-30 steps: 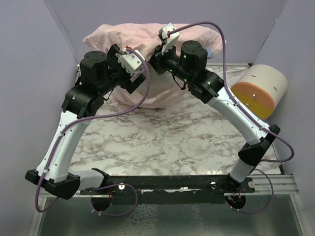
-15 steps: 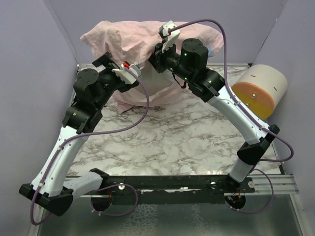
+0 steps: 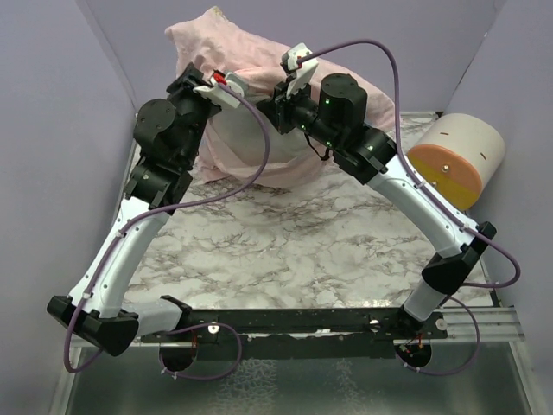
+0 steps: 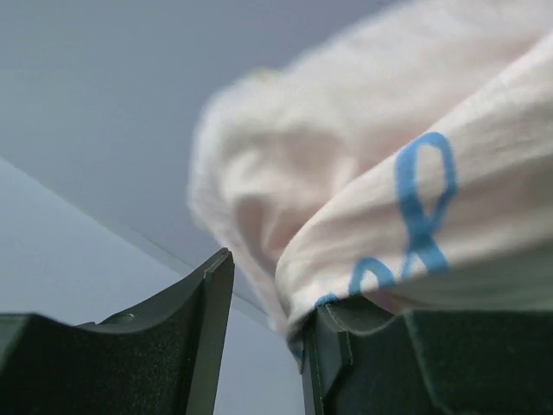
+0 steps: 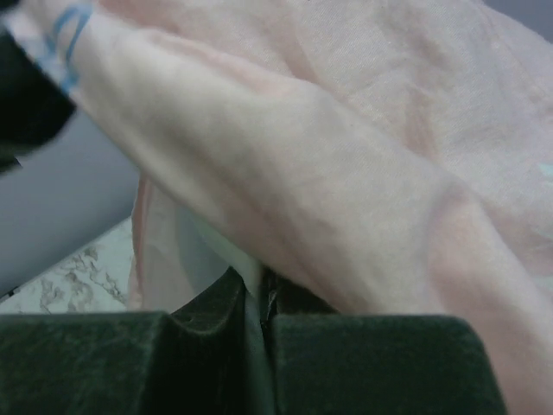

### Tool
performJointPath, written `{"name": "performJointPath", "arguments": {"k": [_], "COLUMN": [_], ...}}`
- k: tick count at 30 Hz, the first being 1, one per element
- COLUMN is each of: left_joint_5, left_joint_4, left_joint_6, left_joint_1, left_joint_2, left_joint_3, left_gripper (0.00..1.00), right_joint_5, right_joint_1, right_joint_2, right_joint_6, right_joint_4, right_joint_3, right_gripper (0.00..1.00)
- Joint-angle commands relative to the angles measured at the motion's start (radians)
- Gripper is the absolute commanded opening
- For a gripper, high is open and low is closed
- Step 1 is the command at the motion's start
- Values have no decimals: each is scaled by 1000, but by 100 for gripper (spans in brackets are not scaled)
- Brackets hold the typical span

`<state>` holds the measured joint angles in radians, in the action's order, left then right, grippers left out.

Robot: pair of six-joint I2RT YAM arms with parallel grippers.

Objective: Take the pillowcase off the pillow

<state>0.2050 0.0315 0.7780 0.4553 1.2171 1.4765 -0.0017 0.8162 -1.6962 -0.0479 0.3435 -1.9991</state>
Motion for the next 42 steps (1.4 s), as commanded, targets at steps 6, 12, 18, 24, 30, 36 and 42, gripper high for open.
{"name": "performJointPath", "arguments": {"k": [6, 12, 18, 24, 30, 36, 42], "left_joint_5": [38, 56, 138, 50, -156, -295, -399], "left_joint_4": [-89, 2, -6, 250, 488, 616, 690], "left_joint_6": [-13, -17, -47, -217, -364, -502, -598], "left_joint_1": [-7, -7, -8, -7, -8, -7, -7], "left_joint_2": [27, 76, 164, 299, 317, 330, 409], "left_joint_3": [291, 354, 481, 791, 859, 769, 651], "left_gripper": [25, 20, 18, 21, 23, 25, 28], "right_joint_5": [-20, -143, -291, -350, -354, -551, -784], "right_joint_1": [0, 0, 0, 0, -2, -2, -2], "right_joint_2": [79, 175, 360, 503, 598, 633, 590], "right_joint_6": [25, 40, 46, 45, 61, 64, -45], "right_joint_4": [-40, -95, -132, -171, -191, -218, -326], "right_joint_3": [121, 246, 449, 669, 793, 792, 662], "right_gripper": [1, 1, 1, 1, 1, 1, 1]}}
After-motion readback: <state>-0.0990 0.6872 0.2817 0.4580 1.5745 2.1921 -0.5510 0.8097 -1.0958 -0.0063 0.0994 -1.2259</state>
